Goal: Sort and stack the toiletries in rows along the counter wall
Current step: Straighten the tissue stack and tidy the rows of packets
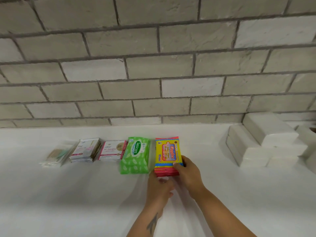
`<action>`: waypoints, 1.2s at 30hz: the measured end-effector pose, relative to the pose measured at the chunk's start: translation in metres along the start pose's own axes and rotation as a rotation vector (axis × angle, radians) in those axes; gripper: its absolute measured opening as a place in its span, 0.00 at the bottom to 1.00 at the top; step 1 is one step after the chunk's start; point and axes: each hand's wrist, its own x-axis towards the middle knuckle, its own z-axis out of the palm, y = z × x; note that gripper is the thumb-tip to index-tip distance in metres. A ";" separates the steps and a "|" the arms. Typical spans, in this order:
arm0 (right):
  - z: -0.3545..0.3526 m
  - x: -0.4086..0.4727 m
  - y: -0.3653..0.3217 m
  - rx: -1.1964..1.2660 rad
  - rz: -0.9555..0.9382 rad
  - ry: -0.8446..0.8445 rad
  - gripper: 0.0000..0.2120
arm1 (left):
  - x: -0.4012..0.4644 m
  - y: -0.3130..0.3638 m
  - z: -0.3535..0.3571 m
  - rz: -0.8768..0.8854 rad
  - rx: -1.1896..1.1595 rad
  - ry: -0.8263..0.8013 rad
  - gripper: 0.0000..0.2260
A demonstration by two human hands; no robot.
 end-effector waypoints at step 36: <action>-0.117 0.020 0.033 0.023 -0.004 0.086 0.09 | -0.003 0.006 0.106 -0.029 0.185 -0.143 0.11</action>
